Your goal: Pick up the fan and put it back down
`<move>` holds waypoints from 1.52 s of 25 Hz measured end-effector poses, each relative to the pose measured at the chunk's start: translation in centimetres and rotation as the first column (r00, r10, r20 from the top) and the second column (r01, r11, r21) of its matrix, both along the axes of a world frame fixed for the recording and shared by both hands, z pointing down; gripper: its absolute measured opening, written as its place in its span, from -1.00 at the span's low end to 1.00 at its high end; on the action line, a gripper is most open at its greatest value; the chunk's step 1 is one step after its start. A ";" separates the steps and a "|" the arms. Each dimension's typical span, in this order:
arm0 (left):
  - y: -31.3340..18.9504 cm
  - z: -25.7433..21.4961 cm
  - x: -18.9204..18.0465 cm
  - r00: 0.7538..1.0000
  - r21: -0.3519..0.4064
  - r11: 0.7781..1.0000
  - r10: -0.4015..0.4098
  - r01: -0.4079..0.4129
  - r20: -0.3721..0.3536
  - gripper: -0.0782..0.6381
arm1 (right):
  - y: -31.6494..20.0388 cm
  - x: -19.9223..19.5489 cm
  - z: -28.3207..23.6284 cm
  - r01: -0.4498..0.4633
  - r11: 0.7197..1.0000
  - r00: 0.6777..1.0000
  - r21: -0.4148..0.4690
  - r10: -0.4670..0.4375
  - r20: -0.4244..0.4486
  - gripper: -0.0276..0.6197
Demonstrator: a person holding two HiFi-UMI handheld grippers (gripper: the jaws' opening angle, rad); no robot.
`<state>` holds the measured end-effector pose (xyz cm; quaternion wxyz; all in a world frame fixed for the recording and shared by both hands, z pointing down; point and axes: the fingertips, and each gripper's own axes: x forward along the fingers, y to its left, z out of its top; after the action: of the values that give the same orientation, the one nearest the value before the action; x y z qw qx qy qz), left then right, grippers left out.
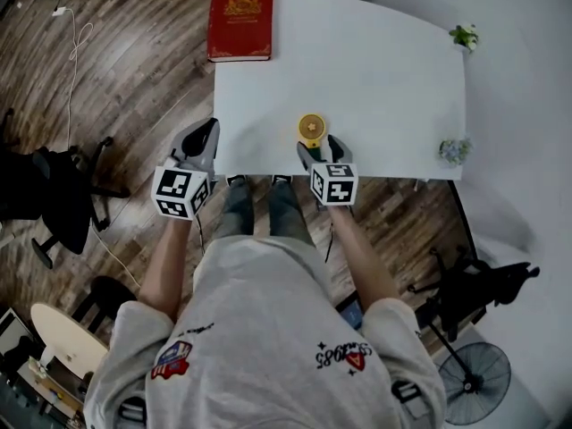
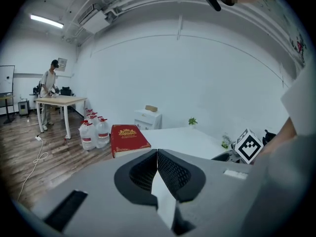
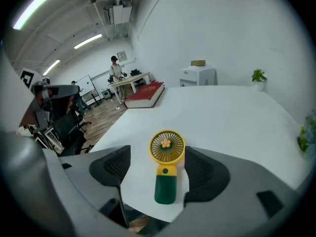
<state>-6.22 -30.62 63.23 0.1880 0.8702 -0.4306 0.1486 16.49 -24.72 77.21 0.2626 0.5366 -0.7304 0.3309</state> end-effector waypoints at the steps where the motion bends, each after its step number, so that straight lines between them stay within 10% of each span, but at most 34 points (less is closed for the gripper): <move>1: 0.1 0.3 -0.2 1.000 -0.005 1.000 -0.002 0.002 0.003 -0.77 | 0.1 0.1 1.0 -0.003 1.000 1.000 -0.014 0.002 -0.014 0.12; 14: 2.0 2.1 -4.8 0.997 -0.044 0.997 -0.060 0.062 0.051 -0.77 | -0.3 0.3 7.0 -0.015 0.980 0.991 -0.199 -0.011 -0.130 0.03; 17: 2.2 2.5 -5.3 0.996 -0.048 0.997 -0.061 0.064 0.064 -0.77 | -0.6 0.5 6.9 -0.026 0.983 0.986 -0.180 -0.004 -0.164 -0.23; 38: 1.7 -0.8 -6.9 0.994 0.000 0.996 -0.085 0.085 0.062 -0.77 | -1.4 0.4 3.8 -0.008 0.989 0.986 -0.147 -0.017 -0.168 -0.35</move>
<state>-13.11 -28.95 62.45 0.1818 0.8458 -0.4725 0.1681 16.88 -26.15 80.98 0.3633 0.5402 -0.6805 0.3363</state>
